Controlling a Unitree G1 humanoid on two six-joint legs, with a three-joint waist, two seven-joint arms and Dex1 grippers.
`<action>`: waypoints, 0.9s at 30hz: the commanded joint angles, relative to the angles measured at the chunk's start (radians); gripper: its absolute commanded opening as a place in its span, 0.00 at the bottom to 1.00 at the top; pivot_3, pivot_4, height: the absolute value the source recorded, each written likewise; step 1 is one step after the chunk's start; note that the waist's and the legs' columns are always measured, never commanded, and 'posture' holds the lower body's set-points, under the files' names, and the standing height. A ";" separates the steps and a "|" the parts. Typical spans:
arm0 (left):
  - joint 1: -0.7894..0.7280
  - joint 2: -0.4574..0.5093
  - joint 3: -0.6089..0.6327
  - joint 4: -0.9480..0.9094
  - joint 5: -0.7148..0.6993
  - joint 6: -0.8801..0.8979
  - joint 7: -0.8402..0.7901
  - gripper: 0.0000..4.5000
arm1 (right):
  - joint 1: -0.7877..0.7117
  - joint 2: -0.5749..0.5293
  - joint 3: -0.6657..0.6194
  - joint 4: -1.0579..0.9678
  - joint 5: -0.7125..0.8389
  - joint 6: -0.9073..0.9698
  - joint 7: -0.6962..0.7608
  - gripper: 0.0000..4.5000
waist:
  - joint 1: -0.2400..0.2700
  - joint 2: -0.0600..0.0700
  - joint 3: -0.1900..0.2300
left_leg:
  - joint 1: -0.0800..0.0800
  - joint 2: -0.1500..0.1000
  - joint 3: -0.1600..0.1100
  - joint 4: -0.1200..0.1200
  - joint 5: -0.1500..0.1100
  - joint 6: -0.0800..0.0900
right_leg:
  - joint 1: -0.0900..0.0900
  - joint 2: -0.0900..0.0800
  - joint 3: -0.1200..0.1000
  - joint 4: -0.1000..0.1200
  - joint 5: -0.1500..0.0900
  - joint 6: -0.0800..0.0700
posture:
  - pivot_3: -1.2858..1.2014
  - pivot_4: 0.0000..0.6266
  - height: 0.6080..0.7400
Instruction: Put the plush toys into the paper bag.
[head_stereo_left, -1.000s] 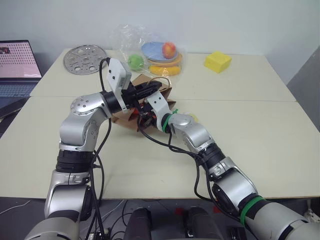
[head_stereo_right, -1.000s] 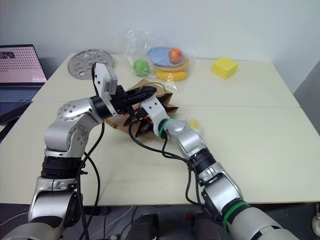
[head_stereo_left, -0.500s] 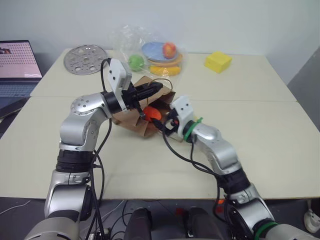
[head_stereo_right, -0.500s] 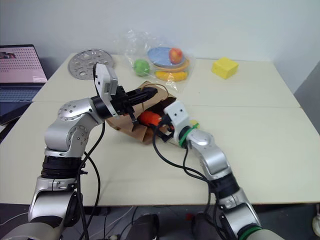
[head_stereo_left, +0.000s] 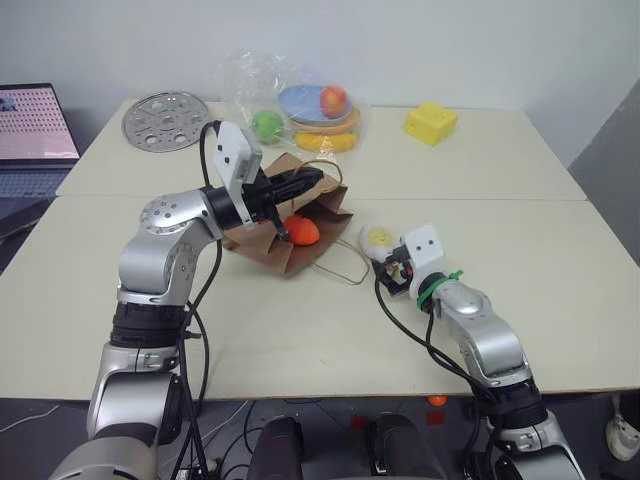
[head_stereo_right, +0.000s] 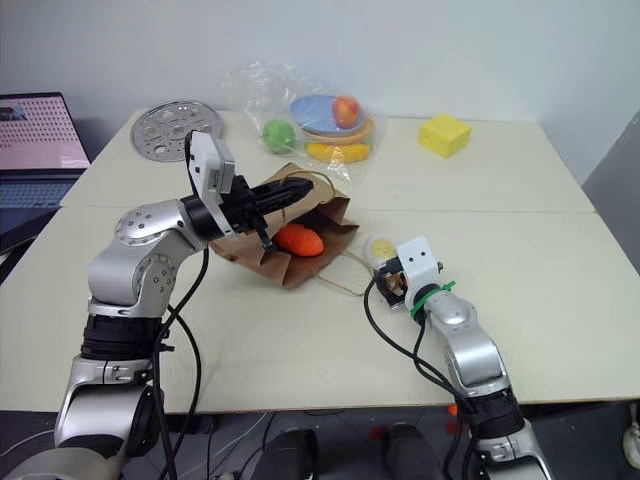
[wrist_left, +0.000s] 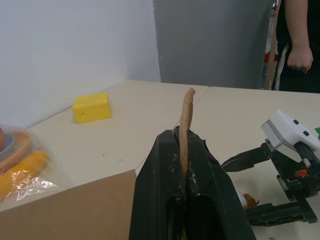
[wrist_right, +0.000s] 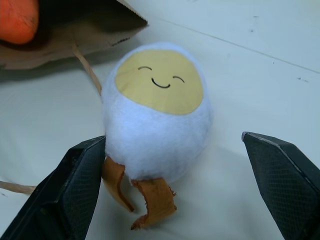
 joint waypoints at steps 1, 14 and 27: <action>-0.011 0.014 0.024 -0.036 -0.001 -0.015 0.011 0.00 | -0.019 -0.004 -0.025 0.005 0.011 -0.051 0.013 0.86 | 0.000 0.000 0.000 | 0.000 0.000 0.000 0.000 0.000 0.000 | 0.000 0.000 0.000 0.000 0.000 0.000 | 0.52 0.24 1.00; -0.003 0.028 0.025 -0.051 -0.004 -0.013 0.019 0.00 | -0.067 -0.001 -0.042 0.034 0.095 -0.209 0.130 0.01 | 0.000 0.000 0.000 | 0.000 0.000 0.000 0.000 0.000 0.000 | 0.000 0.000 0.000 0.000 0.000 0.000 | 0.52 0.24 1.00; -0.013 0.015 0.016 -0.047 0.000 -0.026 0.020 0.00 | -0.158 0.076 0.013 0.030 0.186 -0.115 0.203 0.01 | -0.002 0.000 0.000 | 0.000 0.000 0.000 0.000 0.000 0.000 | 0.000 0.000 0.000 0.000 0.000 0.000 | 0.52 0.24 1.00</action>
